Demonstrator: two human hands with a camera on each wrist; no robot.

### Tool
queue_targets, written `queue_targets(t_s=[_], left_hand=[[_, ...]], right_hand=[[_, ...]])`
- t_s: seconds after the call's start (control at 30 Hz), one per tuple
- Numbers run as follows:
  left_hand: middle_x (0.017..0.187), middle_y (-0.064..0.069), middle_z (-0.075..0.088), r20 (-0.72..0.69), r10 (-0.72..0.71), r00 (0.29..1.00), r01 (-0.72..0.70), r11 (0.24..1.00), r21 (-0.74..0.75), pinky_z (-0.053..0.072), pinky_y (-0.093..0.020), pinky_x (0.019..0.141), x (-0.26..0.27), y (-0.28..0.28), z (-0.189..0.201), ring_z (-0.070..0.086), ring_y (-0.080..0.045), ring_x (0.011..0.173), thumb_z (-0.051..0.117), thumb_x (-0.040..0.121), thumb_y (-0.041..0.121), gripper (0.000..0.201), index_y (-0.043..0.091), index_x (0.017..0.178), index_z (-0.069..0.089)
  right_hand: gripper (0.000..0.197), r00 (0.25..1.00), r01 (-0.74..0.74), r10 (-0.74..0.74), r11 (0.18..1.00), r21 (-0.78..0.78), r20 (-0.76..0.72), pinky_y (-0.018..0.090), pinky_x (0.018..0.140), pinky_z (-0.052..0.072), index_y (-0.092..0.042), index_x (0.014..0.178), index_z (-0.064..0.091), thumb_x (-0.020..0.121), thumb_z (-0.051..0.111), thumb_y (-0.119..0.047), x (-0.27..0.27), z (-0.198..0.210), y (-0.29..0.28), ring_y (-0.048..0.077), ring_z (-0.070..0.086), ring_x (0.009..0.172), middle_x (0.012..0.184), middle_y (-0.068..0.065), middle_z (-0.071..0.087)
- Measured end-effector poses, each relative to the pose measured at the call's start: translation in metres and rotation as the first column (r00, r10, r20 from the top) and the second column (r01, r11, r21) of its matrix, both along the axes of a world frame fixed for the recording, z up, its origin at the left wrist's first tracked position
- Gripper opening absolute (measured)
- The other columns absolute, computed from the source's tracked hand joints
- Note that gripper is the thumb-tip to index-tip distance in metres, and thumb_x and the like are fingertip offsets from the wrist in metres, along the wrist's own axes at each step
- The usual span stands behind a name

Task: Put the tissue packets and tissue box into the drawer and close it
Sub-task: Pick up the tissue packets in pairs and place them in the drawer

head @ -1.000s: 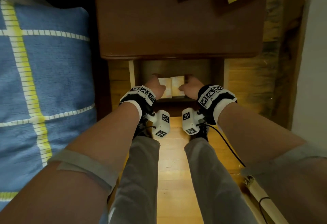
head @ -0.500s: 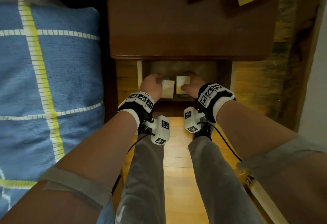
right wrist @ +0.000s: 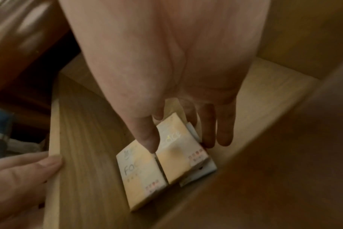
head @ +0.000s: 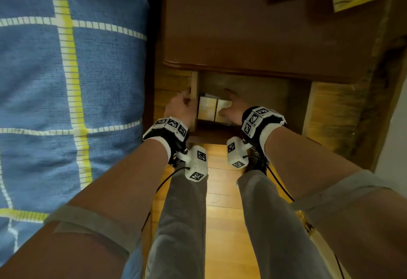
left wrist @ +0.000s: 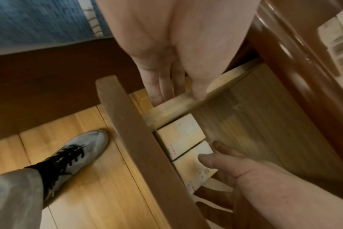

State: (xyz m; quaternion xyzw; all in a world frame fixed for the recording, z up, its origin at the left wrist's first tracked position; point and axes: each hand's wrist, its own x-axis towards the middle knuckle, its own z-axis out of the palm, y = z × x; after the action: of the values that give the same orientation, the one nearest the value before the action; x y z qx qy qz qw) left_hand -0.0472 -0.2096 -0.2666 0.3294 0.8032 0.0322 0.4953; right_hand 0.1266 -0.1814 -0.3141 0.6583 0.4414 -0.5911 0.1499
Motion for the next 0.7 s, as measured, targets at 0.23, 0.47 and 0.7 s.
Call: queue_targets(t_s=[0.23,0.47,0.7], left_hand=[[0.129,0.001,0.065,0.151,0.128,0.980,-0.124,0.992,-0.030,0.054,-0.045,0.096,-0.012,-0.005,-0.013,0.064,-0.022,0.114,0.063,0.078,0.050,0.060,0.033,0.135,0.056],[0.136,-0.003,0.062,0.130,0.063,0.989,-0.064,0.998,0.004,0.054,-0.045,0.096,-0.010,-0.002,-0.004,0.062,-0.026,0.117,0.060,0.093,0.037,0.049,0.030,0.141,0.052],[0.140,-0.003,0.059,0.087,0.015,0.996,-0.016,1.000,0.019,0.048,-0.038,0.103,-0.009,-0.001,-0.005,0.058,-0.025,0.123,0.057,0.097,0.034,0.046,0.026,0.142,0.052]], right_hand=[[0.077,0.971,-0.222,0.223,0.975,-0.025,0.081,0.040,0.109,0.043,-0.035,0.150,0.032,0.083,0.068,-0.031,-0.026,-0.016,0.002,0.032,0.043,0.134,0.154,0.011,0.034],[0.065,0.975,-0.200,0.199,0.980,-0.003,0.100,0.031,0.108,0.041,-0.020,0.151,0.035,0.091,0.058,-0.010,-0.025,-0.014,-0.011,0.029,0.045,0.134,0.152,0.010,0.040],[0.066,0.982,-0.158,0.157,0.987,0.002,0.104,0.033,0.101,0.045,-0.023,0.151,0.033,0.090,0.054,-0.006,-0.020,-0.009,-0.008,0.029,0.050,0.129,0.148,0.009,0.045]])
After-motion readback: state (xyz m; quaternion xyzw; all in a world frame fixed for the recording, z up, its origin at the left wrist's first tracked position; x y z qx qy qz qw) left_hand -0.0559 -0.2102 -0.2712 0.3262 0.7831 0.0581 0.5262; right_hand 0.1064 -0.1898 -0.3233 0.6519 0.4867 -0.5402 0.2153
